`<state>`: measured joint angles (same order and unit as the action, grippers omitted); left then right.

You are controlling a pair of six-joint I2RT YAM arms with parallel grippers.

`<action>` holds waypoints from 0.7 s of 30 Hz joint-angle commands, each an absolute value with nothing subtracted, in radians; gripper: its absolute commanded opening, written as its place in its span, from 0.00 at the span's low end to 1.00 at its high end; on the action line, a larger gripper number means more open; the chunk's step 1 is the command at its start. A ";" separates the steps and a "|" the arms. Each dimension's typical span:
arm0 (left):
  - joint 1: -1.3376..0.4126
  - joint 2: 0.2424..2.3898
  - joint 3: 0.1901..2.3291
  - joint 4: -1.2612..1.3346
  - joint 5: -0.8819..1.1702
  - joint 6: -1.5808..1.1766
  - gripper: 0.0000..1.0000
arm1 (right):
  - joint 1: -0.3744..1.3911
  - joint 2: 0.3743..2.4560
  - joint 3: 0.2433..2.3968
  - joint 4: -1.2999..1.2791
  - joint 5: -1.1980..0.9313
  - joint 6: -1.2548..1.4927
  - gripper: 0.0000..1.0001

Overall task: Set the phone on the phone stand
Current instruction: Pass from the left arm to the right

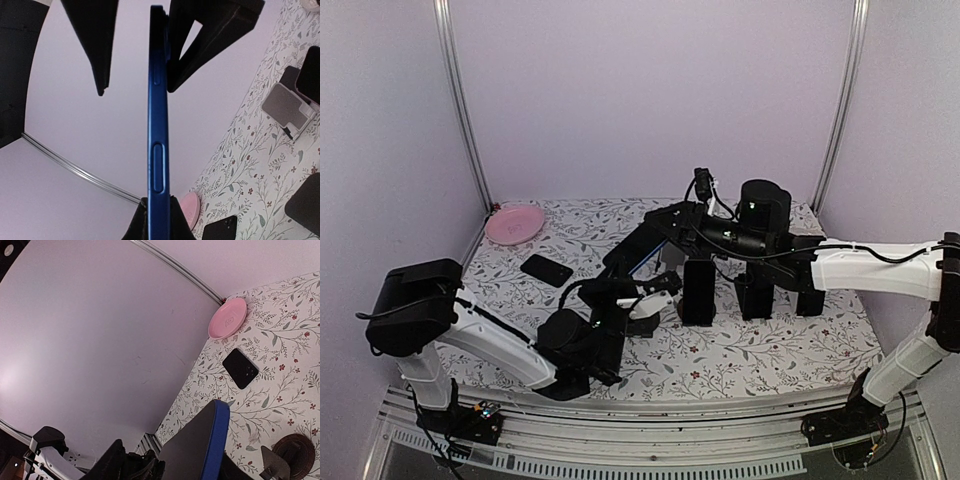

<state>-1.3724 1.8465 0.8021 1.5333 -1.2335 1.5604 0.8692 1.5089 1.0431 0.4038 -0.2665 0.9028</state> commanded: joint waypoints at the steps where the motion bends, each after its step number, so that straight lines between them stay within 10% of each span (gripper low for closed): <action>1: -1.399 1.864 0.814 1.822 -1.192 1.632 0.00 | 0.882 1.488 1.038 0.482 -0.278 0.914 0.43; 11: -1.404 1.810 0.768 1.822 -1.221 1.572 0.10 | 0.883 1.488 1.026 0.485 -0.268 0.898 0.04; 21: -1.405 1.775 0.721 1.822 -1.233 1.506 0.84 | 0.883 1.462 1.000 0.497 -0.247 0.846 0.02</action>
<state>-1.3914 1.8145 0.7422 1.5330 -1.2346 1.5517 0.8791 1.5085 1.0183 0.4152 -0.2562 0.8974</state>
